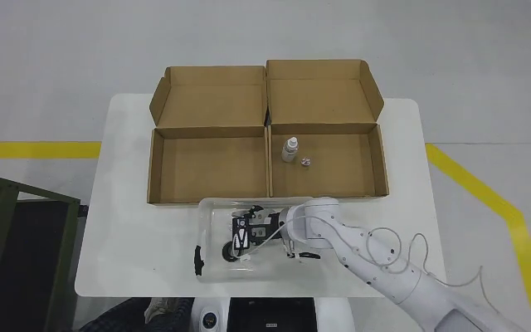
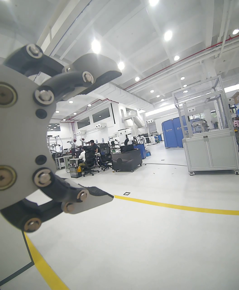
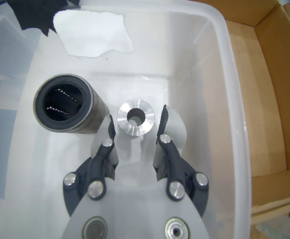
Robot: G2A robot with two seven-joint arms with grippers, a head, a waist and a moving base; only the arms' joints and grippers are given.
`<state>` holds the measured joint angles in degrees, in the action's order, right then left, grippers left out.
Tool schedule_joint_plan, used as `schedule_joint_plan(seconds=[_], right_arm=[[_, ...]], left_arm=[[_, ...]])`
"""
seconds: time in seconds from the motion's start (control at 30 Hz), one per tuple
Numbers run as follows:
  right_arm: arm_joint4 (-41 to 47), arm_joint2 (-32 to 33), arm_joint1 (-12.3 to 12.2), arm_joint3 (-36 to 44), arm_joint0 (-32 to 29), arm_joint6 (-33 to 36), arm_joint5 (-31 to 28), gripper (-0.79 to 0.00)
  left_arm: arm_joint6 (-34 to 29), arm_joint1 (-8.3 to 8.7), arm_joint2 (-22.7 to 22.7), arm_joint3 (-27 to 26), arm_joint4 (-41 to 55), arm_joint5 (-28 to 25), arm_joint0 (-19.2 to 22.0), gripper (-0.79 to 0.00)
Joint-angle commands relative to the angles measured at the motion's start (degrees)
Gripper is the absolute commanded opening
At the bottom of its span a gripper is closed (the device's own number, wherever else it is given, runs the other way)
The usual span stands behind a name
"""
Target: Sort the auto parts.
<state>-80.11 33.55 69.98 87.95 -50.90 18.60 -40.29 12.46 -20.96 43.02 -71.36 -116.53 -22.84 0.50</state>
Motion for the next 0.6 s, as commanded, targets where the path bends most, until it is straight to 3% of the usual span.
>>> schedule_joint_plan(seconds=[0.0,0.17,0.27,0.3,0.33,0.57], right_arm=[[0.05,-0.17,0.29,-0.67,0.31,-0.35,0.04,-0.431],[0.37,-0.28,0.83,-1.78,0.67,-1.37,-0.16,-0.486],[0.27,-0.28,1.07,-2.05,0.79,-1.66,-0.35,-0.646],[0.25,-0.24,1.13,-2.11,0.8,-1.79,-0.38,-0.757],[0.2,-0.19,1.19,-2.16,0.81,-1.83,-0.43,-0.785],[0.06,1.07,1.08,-0.22,0.25,-2.16,-1.3,-0.785]], left_arm=[[0.0,0.0,0.0,0.0,0.0,0.0,0.0,0.0],[0.0,0.0,0.0,0.0,0.0,0.0,0.0,0.0],[0.0,0.0,0.0,0.0,0.0,0.0,0.0,0.0],[0.0,0.0,0.0,0.0,0.0,0.0,0.0,0.0],[0.0,0.0,0.0,0.0,0.0,0.0,0.0,0.0],[0.0,0.0,0.0,0.0,0.0,0.0,0.0,0.0]])
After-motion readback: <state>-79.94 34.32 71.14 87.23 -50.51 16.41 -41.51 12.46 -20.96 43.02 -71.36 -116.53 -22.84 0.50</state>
